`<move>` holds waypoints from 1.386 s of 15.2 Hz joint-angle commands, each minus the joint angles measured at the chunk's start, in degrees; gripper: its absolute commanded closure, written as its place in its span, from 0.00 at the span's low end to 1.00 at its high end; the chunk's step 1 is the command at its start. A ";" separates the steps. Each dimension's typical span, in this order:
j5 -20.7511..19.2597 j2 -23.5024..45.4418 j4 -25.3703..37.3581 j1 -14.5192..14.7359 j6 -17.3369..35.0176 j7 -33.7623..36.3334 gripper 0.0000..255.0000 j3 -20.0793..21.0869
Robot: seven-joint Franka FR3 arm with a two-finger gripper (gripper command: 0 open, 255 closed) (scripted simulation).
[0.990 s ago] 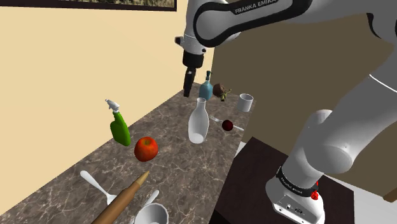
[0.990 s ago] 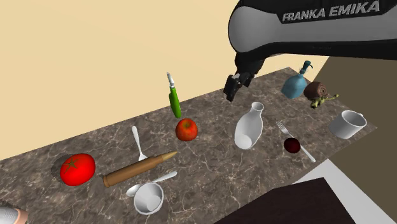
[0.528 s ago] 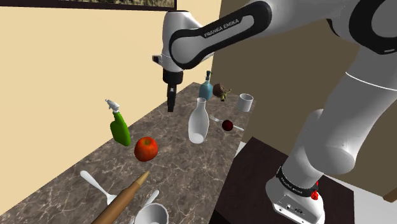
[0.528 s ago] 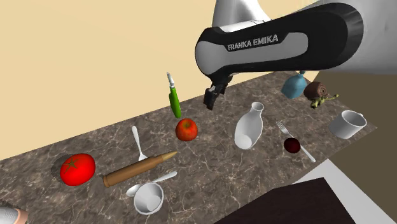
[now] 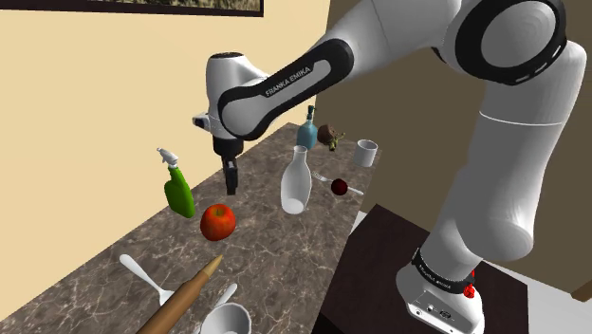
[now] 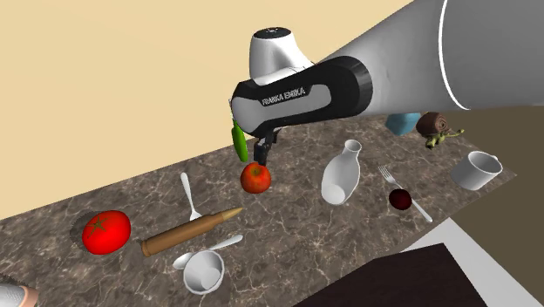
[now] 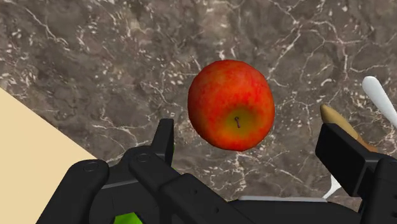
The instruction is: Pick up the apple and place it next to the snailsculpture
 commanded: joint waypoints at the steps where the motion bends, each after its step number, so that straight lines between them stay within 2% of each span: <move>1: -1.01 3.59 2.31 0.92 0.80 -1.15 0.00 0.68; 3: -1.95 6.57 4.17 1.78 1.48 -2.03 0.00 1.20; 11: -2.94 10.26 3.10 2.18 6.17 -1.38 0.00 0.76; 18: -2.93 10.26 3.12 2.18 6.15 -1.39 0.00 0.75; 19: -2.93 10.26 3.12 2.18 6.15 -1.39 1.00 0.75; 21: -2.93 10.26 3.12 2.18 6.15 -1.39 1.00 0.75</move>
